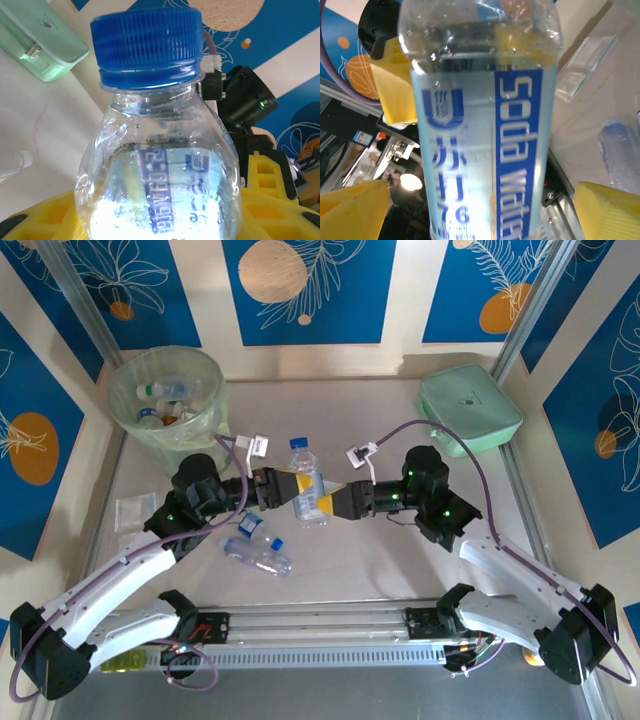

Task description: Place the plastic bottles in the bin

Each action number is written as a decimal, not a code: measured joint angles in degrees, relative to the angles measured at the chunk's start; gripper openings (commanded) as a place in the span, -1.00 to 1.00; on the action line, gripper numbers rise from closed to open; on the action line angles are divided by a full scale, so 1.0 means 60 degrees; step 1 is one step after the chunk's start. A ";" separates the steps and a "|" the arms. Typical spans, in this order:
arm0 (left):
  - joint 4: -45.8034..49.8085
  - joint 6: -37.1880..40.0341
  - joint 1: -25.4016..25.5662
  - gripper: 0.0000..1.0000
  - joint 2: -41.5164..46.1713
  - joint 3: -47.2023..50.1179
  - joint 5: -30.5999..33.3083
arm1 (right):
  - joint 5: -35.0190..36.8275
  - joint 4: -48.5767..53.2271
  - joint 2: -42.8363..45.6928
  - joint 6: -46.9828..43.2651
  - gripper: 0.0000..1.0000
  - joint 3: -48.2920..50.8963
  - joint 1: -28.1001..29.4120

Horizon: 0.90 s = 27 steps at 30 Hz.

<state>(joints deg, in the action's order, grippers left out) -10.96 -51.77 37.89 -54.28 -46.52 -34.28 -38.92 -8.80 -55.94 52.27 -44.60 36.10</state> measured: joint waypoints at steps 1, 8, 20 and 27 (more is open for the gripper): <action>0.0200 0.0036 -0.0117 -0.23 0.0000 -0.0193 0.0040 | 0.0138 0.0215 0.0208 -0.0106 0.89 -0.0004 -0.0091; 0.0408 -0.0386 -0.2805 -0.60 -0.0251 -0.1355 -0.0076 | 0.1049 0.1679 0.1158 -0.0750 0.88 -0.0120 -0.0678; 0.2634 -0.1177 -0.6867 -1.00 -0.1741 -0.3869 0.1326 | 0.3093 0.3858 0.1497 -0.1767 0.86 -0.0495 -0.0984; 0.7158 -0.1045 -0.7559 -1.00 -0.2929 -0.7420 0.4186 | 0.4299 0.4809 0.0998 -0.2029 0.85 -0.0667 -0.1115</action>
<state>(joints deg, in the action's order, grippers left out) 31.99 -58.04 -7.46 -71.85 -91.05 -9.17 -13.13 20.05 -49.95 40.10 -48.60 29.41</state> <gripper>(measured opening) 0.480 0.929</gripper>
